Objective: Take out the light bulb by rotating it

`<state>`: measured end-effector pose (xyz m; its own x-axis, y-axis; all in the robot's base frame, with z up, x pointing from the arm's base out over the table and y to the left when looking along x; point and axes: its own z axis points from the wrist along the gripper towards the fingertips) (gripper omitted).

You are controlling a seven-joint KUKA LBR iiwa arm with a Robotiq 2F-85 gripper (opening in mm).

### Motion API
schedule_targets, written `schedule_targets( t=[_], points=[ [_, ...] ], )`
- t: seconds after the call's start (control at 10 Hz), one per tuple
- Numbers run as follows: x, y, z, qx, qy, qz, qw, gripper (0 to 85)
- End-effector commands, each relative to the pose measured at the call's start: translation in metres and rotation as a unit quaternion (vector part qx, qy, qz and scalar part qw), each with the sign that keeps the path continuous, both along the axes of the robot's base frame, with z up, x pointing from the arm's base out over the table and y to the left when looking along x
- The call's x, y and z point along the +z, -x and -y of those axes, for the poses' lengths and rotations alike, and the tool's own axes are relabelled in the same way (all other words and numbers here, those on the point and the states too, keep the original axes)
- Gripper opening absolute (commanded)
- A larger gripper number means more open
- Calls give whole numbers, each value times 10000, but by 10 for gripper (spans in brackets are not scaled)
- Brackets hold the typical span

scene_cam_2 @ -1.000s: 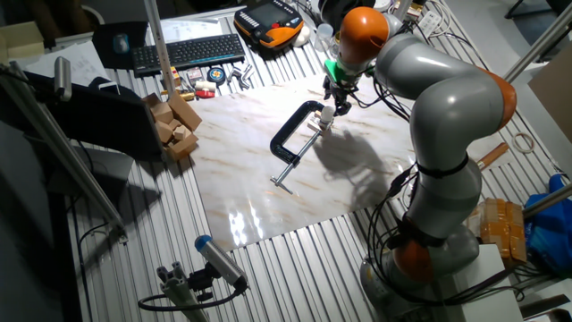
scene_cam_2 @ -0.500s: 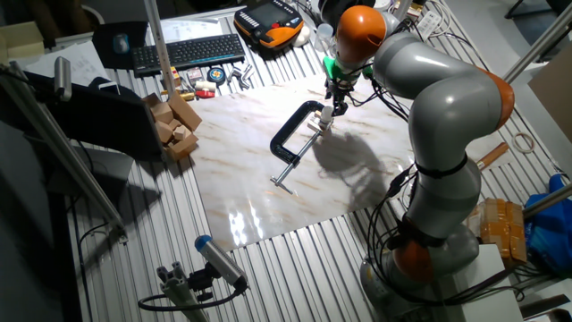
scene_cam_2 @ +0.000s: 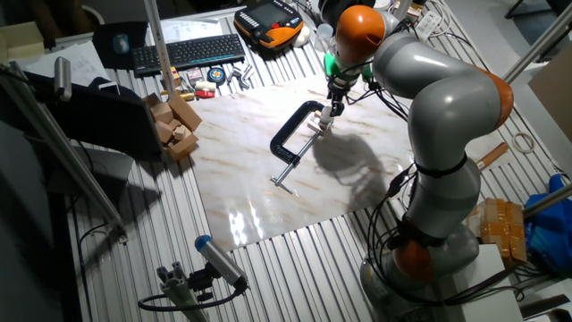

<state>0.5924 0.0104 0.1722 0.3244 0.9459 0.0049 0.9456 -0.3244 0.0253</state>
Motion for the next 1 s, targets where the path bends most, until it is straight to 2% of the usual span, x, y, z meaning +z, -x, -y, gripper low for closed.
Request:
schedule_targets(
  t=[0.0, 0.2, 0.4, 0.9],
  points=[
    [1, 4, 2, -1362, -11, -18, 9907, 680],
    [-4, 4, 1, -1408, -20, -127, 9900, 680],
    [-6, 6, 2, -1432, 0, -318, 9892, 680],
    [-4, 8, 8, -1410, 36, -351, 9894, 680]
  ],
)
